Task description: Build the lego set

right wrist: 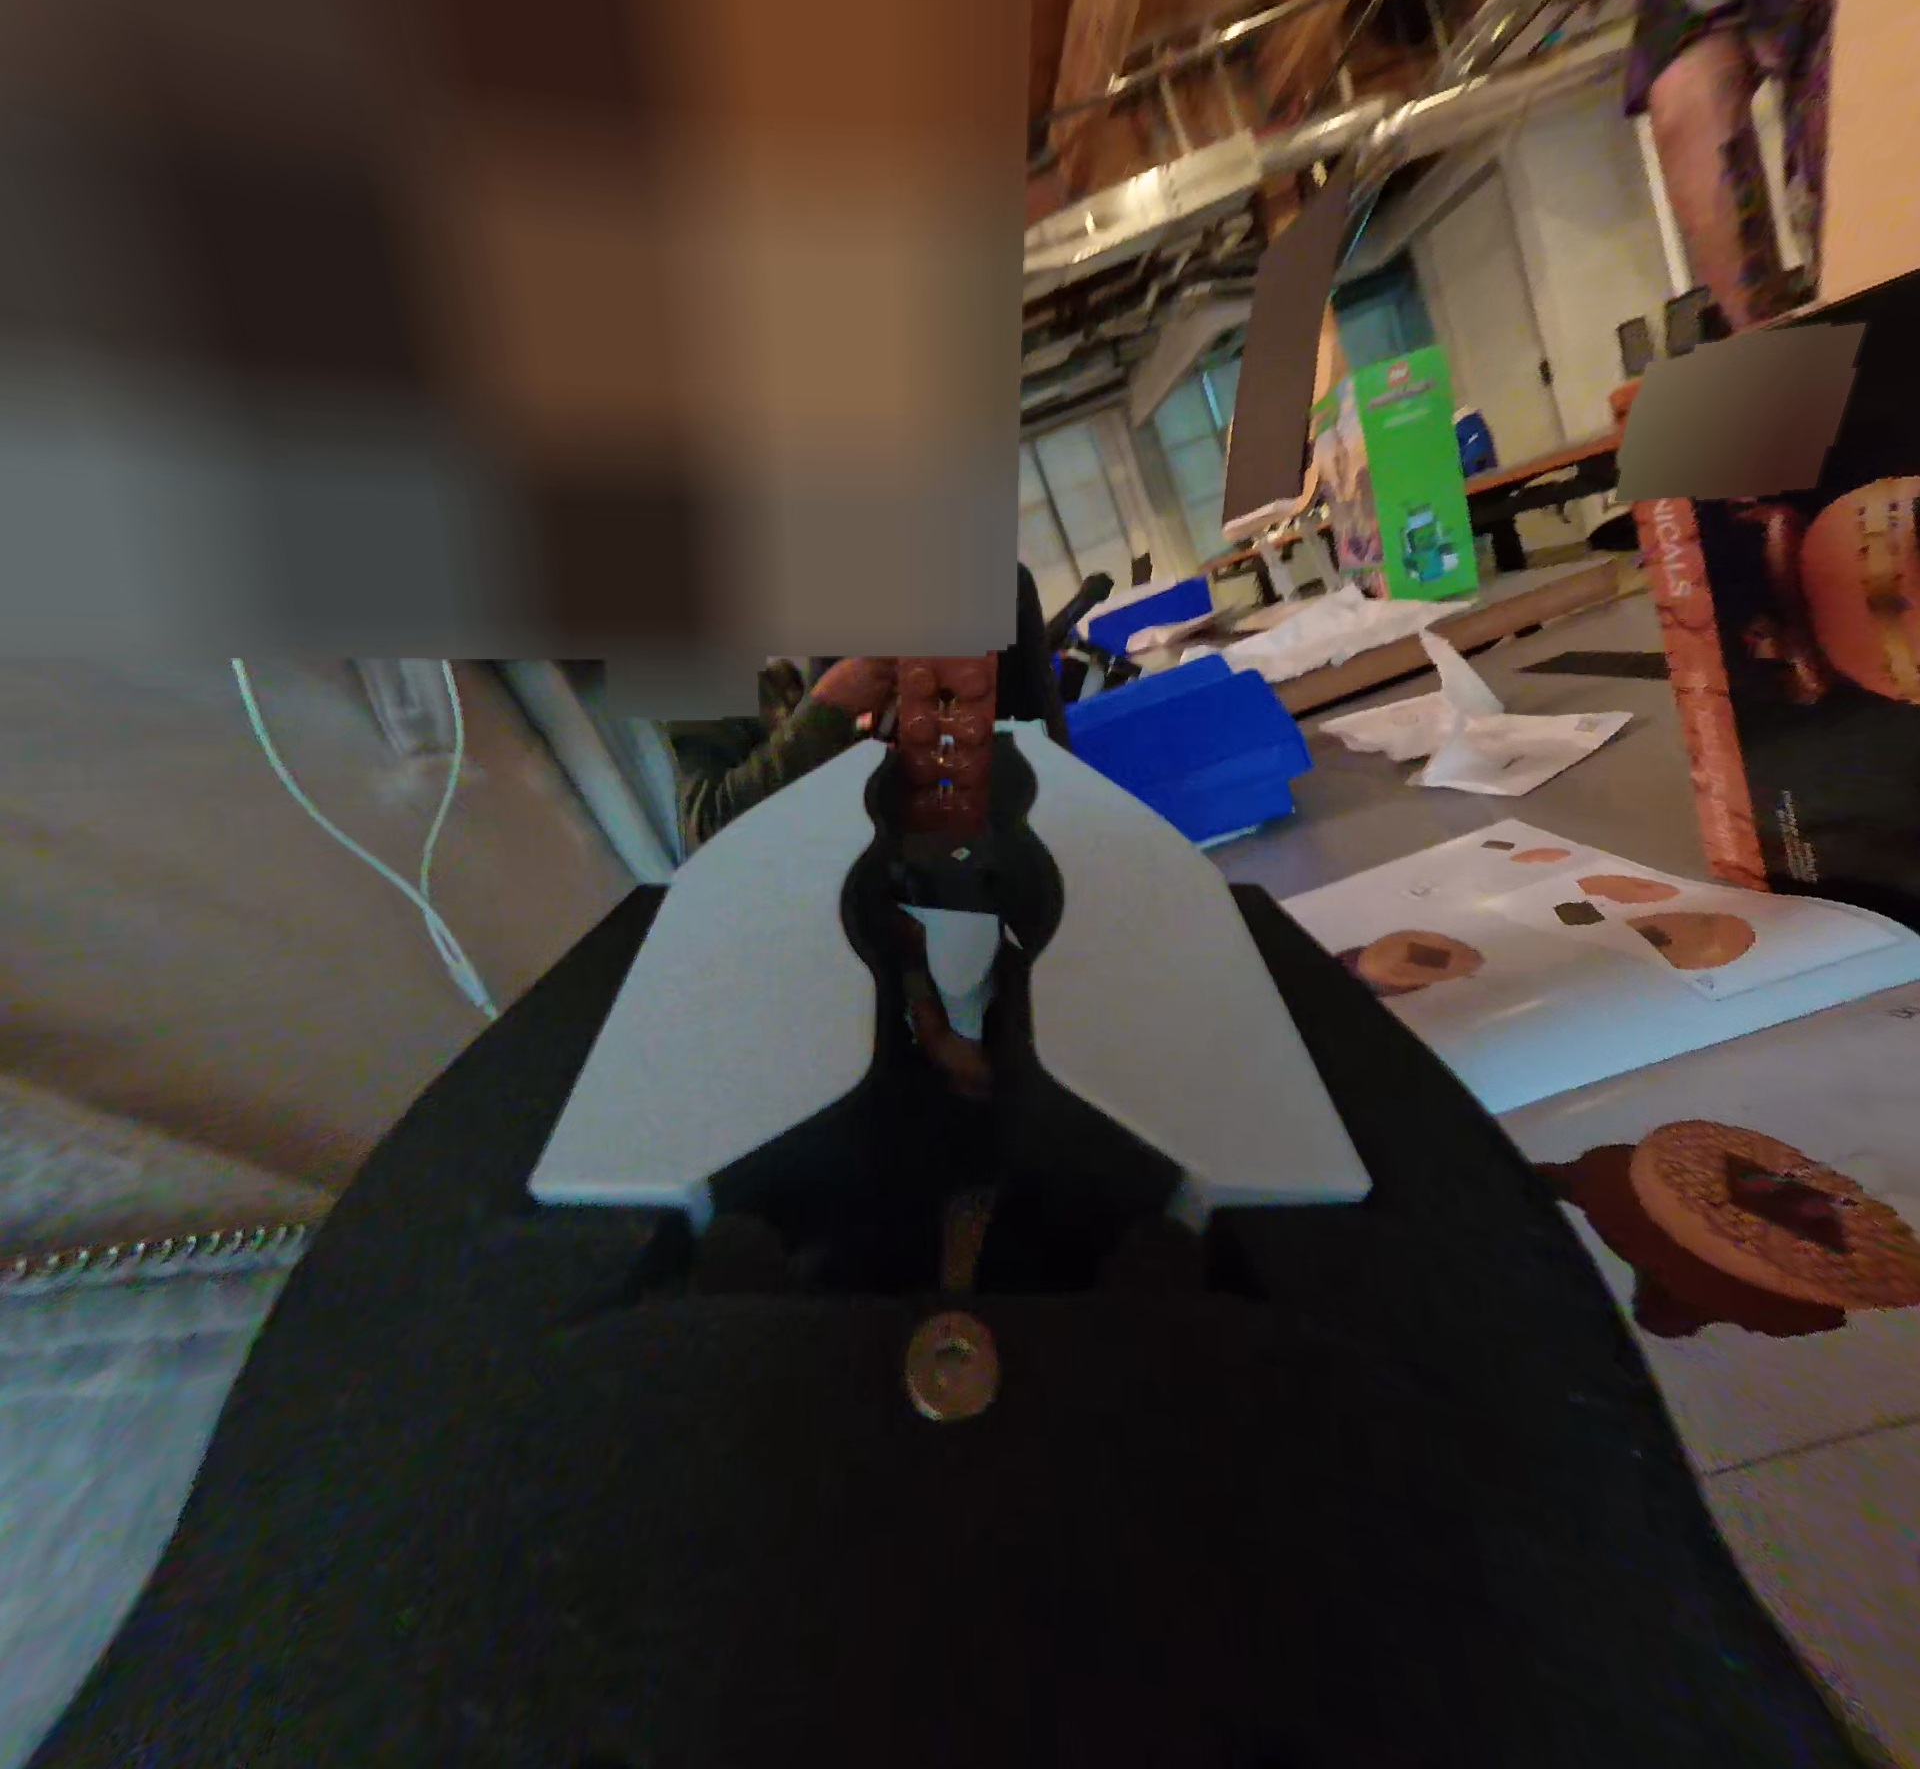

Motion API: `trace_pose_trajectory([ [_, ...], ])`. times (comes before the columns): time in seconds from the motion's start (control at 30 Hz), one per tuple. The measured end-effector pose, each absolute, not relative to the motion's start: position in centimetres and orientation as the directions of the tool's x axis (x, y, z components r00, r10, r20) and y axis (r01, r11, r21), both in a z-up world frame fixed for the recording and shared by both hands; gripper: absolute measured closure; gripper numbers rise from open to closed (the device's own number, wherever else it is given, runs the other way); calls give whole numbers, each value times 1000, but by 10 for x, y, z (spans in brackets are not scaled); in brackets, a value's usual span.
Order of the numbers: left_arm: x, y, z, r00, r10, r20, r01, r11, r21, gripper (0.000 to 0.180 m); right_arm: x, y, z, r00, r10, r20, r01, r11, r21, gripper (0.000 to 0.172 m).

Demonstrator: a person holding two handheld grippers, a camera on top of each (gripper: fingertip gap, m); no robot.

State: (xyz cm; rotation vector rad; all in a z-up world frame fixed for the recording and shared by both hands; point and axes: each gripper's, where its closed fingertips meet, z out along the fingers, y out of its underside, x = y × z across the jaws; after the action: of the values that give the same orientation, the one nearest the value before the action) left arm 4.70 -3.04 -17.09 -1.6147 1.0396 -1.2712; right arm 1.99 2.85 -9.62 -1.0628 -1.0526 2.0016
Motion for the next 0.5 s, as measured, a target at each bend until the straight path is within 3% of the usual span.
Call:
trace_pose_trajectory([
  [0.5, 44, -24, -170, 192, -926, 324, -82, -344, -935, 92, 20, 34, -102, -511, 789, -341, -74, -436, -897, 157],
])
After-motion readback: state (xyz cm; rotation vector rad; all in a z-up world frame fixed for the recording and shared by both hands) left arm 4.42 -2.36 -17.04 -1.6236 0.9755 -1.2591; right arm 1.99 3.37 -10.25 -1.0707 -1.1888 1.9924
